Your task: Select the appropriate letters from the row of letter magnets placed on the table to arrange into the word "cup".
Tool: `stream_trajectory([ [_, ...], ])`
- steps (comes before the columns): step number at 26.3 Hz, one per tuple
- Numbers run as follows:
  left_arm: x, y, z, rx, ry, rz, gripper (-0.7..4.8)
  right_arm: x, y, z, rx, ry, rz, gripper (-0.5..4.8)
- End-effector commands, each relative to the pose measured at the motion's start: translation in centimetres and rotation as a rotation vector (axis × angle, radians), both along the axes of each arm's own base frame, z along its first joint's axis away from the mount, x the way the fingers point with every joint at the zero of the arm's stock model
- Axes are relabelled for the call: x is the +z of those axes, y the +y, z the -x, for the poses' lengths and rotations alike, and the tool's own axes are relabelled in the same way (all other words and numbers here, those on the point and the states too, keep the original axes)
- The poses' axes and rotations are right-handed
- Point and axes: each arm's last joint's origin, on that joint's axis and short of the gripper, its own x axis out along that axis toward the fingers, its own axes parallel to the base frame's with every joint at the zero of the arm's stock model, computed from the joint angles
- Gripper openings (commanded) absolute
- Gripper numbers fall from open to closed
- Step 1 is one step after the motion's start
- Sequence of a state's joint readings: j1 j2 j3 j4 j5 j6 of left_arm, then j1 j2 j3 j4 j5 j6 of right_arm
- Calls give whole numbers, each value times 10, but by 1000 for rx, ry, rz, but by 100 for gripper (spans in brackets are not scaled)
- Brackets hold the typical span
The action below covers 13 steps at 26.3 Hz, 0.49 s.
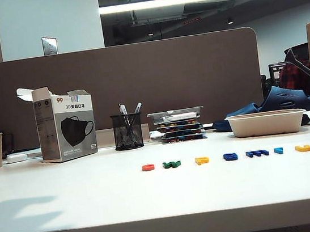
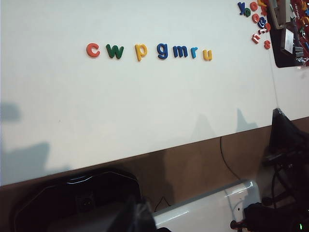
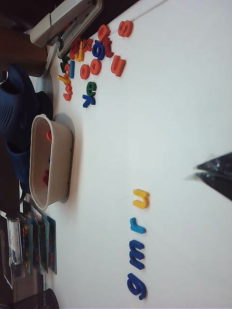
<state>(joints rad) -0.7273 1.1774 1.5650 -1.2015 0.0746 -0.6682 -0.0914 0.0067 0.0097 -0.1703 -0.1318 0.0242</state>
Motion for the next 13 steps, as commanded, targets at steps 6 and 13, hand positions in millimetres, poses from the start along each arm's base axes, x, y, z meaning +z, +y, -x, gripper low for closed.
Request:
stream_trajectory([
  [6, 4, 3, 5, -28, 23, 26, -5, 18, 0, 3, -10, -71, 10, -1],
  [13, 28, 12, 15, -15, -34, 51, -5, 16, 0, 3, -9, -57, 9, -1],
])
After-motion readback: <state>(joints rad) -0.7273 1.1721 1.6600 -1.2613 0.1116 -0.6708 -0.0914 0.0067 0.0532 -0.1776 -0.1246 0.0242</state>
